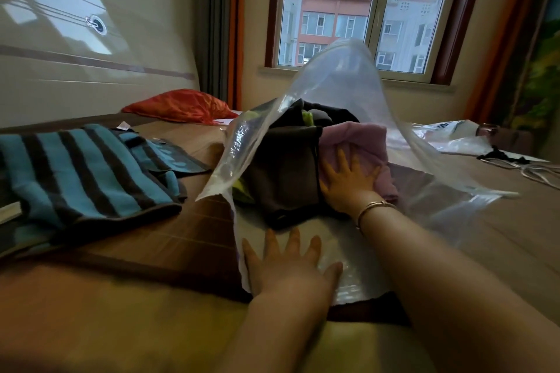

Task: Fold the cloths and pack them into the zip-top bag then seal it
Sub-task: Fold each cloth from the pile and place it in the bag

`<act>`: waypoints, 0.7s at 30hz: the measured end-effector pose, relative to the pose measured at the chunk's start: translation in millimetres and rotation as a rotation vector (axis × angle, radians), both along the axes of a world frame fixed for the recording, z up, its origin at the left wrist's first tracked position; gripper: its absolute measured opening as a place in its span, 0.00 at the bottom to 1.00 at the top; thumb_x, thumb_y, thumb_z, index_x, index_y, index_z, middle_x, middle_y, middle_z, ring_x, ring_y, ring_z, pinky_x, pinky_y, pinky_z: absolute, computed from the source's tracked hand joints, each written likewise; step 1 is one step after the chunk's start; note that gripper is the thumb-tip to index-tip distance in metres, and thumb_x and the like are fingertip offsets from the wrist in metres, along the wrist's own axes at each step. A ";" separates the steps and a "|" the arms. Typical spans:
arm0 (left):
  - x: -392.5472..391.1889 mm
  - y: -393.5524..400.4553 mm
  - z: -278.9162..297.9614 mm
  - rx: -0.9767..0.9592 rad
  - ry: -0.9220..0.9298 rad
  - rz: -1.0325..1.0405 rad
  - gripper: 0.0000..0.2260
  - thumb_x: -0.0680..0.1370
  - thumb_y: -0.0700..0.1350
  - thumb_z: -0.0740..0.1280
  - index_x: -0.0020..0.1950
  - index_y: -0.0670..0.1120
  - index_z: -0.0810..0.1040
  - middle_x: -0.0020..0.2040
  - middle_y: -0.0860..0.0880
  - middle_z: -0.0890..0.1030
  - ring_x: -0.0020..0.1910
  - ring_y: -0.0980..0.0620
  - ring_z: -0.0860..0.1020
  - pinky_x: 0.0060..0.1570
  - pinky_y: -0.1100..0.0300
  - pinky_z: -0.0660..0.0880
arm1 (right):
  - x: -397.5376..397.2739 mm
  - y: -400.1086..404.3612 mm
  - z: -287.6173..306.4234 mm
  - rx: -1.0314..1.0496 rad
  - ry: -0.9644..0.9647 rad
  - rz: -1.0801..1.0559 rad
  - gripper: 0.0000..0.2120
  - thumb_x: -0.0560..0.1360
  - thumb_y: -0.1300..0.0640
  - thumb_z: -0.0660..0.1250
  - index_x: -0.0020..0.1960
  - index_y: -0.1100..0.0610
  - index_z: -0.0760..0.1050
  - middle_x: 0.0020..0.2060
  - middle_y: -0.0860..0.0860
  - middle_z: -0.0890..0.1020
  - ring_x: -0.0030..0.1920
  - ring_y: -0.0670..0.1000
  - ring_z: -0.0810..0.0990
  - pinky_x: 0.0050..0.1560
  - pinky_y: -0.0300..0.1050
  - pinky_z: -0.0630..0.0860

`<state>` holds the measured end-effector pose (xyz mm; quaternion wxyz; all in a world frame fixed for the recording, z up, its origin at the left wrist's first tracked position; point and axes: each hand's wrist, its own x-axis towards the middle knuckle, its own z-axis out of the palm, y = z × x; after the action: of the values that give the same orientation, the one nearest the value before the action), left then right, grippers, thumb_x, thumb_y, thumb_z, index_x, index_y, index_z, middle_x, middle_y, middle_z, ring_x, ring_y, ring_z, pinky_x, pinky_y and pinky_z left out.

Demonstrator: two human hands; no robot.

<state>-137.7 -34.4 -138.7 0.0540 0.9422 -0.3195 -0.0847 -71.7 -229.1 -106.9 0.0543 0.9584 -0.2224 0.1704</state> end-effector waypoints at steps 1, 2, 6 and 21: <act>0.0 0.8 -0.1 -0.012 -0.006 -0.002 0.28 0.79 0.67 0.42 0.77 0.61 0.43 0.79 0.54 0.41 0.77 0.42 0.38 0.69 0.33 0.36 | -2.9 0.2 3.0 -0.011 0.022 0.003 0.30 0.80 0.40 0.46 0.76 0.42 0.36 0.77 0.51 0.36 0.76 0.58 0.37 0.68 0.74 0.43; -1.6 1.5 0.1 -0.026 -0.017 -0.005 0.28 0.79 0.66 0.43 0.77 0.61 0.44 0.79 0.53 0.42 0.77 0.42 0.39 0.69 0.32 0.37 | -7.9 0.1 7.1 -0.028 0.041 0.012 0.30 0.80 0.40 0.47 0.77 0.42 0.38 0.77 0.51 0.37 0.76 0.58 0.38 0.70 0.72 0.44; -13.9 5.8 6.1 -0.127 -0.061 0.032 0.23 0.82 0.59 0.48 0.76 0.56 0.56 0.78 0.49 0.55 0.77 0.42 0.52 0.71 0.35 0.46 | -37.4 10.5 16.8 0.017 0.048 0.087 0.27 0.78 0.44 0.52 0.76 0.43 0.50 0.77 0.55 0.43 0.76 0.62 0.44 0.72 0.66 0.51; -76.5 160.3 60.7 -1.040 -0.040 0.322 0.13 0.76 0.34 0.59 0.49 0.50 0.77 0.46 0.52 0.78 0.48 0.52 0.77 0.48 0.55 0.77 | -155.0 226.7 21.0 0.526 -0.612 0.577 0.06 0.74 0.62 0.63 0.40 0.54 0.74 0.36 0.48 0.78 0.36 0.46 0.76 0.37 0.43 0.75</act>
<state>-214.2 125.9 -78.1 0.5193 0.8296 -0.1720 0.1120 -226.7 -2.3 -85.9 -0.3067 0.8681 0.0106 0.3902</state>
